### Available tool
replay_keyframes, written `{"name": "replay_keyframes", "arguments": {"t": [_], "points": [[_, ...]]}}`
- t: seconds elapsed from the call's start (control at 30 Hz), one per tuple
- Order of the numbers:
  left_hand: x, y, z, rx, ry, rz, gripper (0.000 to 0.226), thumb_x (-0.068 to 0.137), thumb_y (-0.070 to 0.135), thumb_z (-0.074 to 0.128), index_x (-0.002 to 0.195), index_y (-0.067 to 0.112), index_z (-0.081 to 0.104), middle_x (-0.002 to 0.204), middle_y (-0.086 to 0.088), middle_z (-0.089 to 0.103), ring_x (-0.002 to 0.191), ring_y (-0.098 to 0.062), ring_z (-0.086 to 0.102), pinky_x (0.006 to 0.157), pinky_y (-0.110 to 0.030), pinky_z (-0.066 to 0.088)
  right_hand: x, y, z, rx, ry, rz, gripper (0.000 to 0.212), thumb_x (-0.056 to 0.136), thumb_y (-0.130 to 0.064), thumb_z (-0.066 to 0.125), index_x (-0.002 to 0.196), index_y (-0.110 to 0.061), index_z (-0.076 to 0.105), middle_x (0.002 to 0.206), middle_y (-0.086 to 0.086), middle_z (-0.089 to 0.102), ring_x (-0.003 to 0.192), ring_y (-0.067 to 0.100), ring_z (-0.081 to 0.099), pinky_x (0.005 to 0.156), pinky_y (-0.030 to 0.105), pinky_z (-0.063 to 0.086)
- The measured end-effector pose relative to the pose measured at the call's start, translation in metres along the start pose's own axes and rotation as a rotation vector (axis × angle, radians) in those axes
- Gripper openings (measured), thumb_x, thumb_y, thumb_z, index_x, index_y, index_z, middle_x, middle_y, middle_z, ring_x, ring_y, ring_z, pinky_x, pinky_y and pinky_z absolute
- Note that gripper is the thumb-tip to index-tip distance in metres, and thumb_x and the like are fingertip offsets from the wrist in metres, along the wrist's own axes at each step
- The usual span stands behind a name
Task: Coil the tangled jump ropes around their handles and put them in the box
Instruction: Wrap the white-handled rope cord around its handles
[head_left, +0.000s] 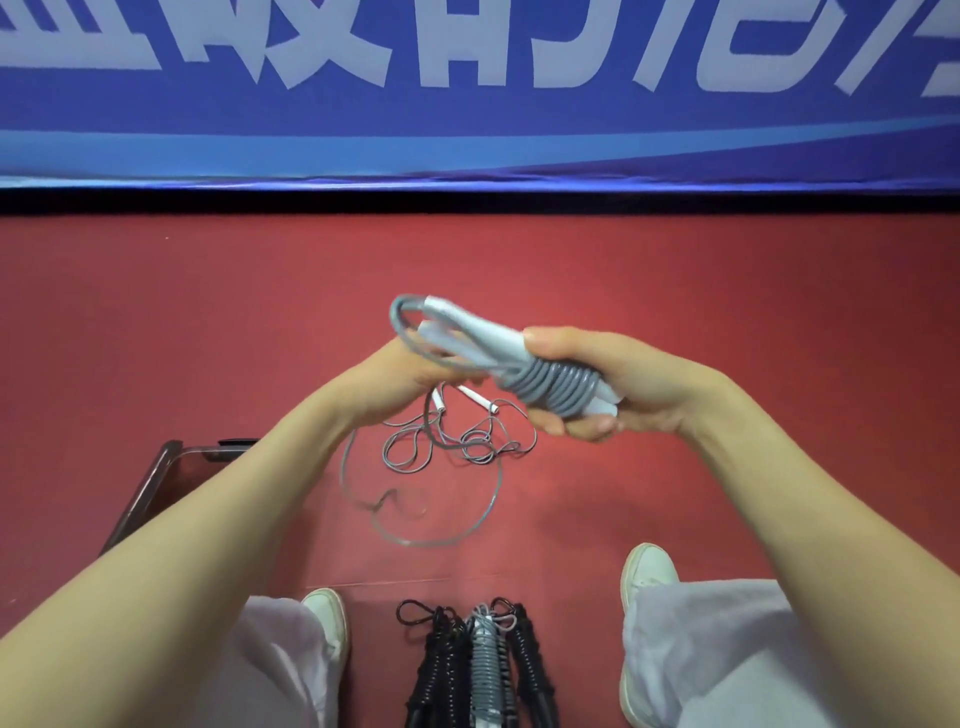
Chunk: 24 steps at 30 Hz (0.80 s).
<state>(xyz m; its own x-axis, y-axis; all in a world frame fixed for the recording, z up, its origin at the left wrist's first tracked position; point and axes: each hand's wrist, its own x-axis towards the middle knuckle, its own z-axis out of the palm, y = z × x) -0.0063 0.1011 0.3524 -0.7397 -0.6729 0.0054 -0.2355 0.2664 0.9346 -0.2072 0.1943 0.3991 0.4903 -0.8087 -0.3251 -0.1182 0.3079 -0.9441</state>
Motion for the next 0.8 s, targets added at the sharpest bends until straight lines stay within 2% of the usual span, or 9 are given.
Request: {"name": "replay_keyframes", "arguments": {"t": [0.07, 0.2, 0.3, 0.37, 0.4, 0.47, 0.57, 0.73, 0.8], "points": [[-0.002, 0.005, 0.001, 0.077, -0.079, -0.002, 0.016, 0.089, -0.007, 0.058, 0.093, 0.006, 0.067, 0.082, 0.002, 0.069, 0.072, 0.002, 0.06, 0.069, -0.015, 0.047, 0.0, -0.001, 0.007, -0.1, -0.056, 0.1, 0.031, 0.089, -0.044, 0.049, 0.095, -0.014, 0.055, 0.063, 0.013, 0.055, 0.031, 0.01, 0.034, 0.033, 0.016, 0.019], [0.001, 0.009, -0.001, -0.014, -0.058, -0.068, 0.008, 0.078, 0.005, 0.075, 0.079, 0.012, 0.072, 0.07, 0.001, 0.068, 0.066, -0.012, 0.056, 0.067, -0.027, 0.043, 0.005, 0.001, 0.018, -0.642, 0.088, 0.365, 0.03, 0.091, -0.042, 0.061, 0.091, -0.014, 0.052, 0.074, 0.016, 0.061, 0.045, 0.021, 0.042, 0.04, 0.022, 0.031], [0.002, 0.017, 0.01, -0.092, -0.029, -0.106, 0.015, 0.078, 0.004, 0.075, 0.089, 0.006, 0.064, 0.058, 0.002, 0.058, 0.043, -0.009, 0.042, 0.043, -0.02, 0.033, 0.018, 0.01, 0.018, -1.076, 0.394, 0.416, 0.047, 0.089, -0.049, 0.056, 0.125, -0.021, 0.045, 0.098, 0.008, 0.067, 0.074, 0.026, 0.06, 0.062, 0.03, 0.041], [0.004, 0.022, 0.016, -0.279, 0.011, -0.182, 0.024, 0.084, 0.002, 0.069, 0.1, 0.006, 0.052, 0.058, 0.003, 0.052, 0.036, -0.004, 0.032, 0.034, -0.016, 0.025, 0.022, 0.014, 0.012, -1.316, 0.689, 0.326, 0.048, 0.092, -0.049, 0.05, 0.133, -0.027, 0.041, 0.116, 0.011, 0.063, 0.1, 0.035, 0.061, 0.073, 0.036, 0.041], [0.003, 0.025, 0.019, -0.357, 0.01, -0.213, 0.022, 0.088, 0.005, 0.065, 0.104, 0.006, 0.05, 0.059, 0.003, 0.052, 0.034, -0.003, 0.028, 0.032, -0.015, 0.021, 0.022, 0.013, 0.008, -1.365, 0.823, 0.269, 0.046, 0.093, -0.048, 0.048, 0.133, -0.026, 0.041, 0.118, 0.013, 0.061, 0.103, 0.039, 0.061, 0.075, 0.038, 0.042], [0.003, 0.029, 0.022, -0.423, -0.029, -0.258, 0.02, 0.096, 0.022, 0.054, 0.106, 0.005, 0.054, 0.061, 0.003, 0.053, 0.035, -0.001, 0.021, 0.034, -0.014, 0.015, 0.021, 0.011, -0.001, -1.349, 1.016, 0.164, 0.048, 0.094, -0.047, 0.048, 0.136, -0.025, 0.039, 0.118, 0.013, 0.058, 0.101, 0.044, 0.061, 0.076, 0.041, 0.045], [0.005, 0.028, 0.02, -0.517, 0.0, -0.331, 0.043, 0.099, 0.043, 0.041, 0.096, 0.007, 0.065, 0.06, 0.004, 0.048, 0.04, -0.003, 0.019, 0.036, -0.015, 0.013, 0.017, 0.01, -0.006, -1.257, 1.163, -0.011, 0.051, 0.094, -0.05, 0.049, 0.138, -0.028, 0.038, 0.114, 0.009, 0.055, 0.096, 0.044, 0.06, 0.074, 0.043, 0.045], [0.007, 0.017, 0.014, -0.666, -0.011, -0.385, 0.023, 0.083, 0.028, 0.058, 0.092, 0.009, 0.069, 0.063, 0.005, 0.045, 0.05, -0.004, 0.028, 0.044, -0.014, 0.025, 0.017, 0.011, -0.005, -1.024, 1.193, -0.229, 0.045, 0.09, -0.047, 0.056, 0.128, -0.029, 0.043, 0.111, 0.001, 0.056, 0.095, 0.035, 0.059, 0.07, 0.035, 0.035], [0.008, 0.012, 0.014, -0.65, 0.019, -0.389, 0.016, 0.087, 0.023, 0.059, 0.088, 0.01, 0.069, 0.063, 0.005, 0.048, 0.05, -0.004, 0.033, 0.045, -0.013, 0.029, 0.018, 0.011, -0.004, -0.963, 1.166, -0.279, 0.043, 0.088, -0.044, 0.06, 0.125, -0.03, 0.045, 0.111, -0.006, 0.057, 0.095, 0.027, 0.058, 0.07, 0.032, 0.033]]}}
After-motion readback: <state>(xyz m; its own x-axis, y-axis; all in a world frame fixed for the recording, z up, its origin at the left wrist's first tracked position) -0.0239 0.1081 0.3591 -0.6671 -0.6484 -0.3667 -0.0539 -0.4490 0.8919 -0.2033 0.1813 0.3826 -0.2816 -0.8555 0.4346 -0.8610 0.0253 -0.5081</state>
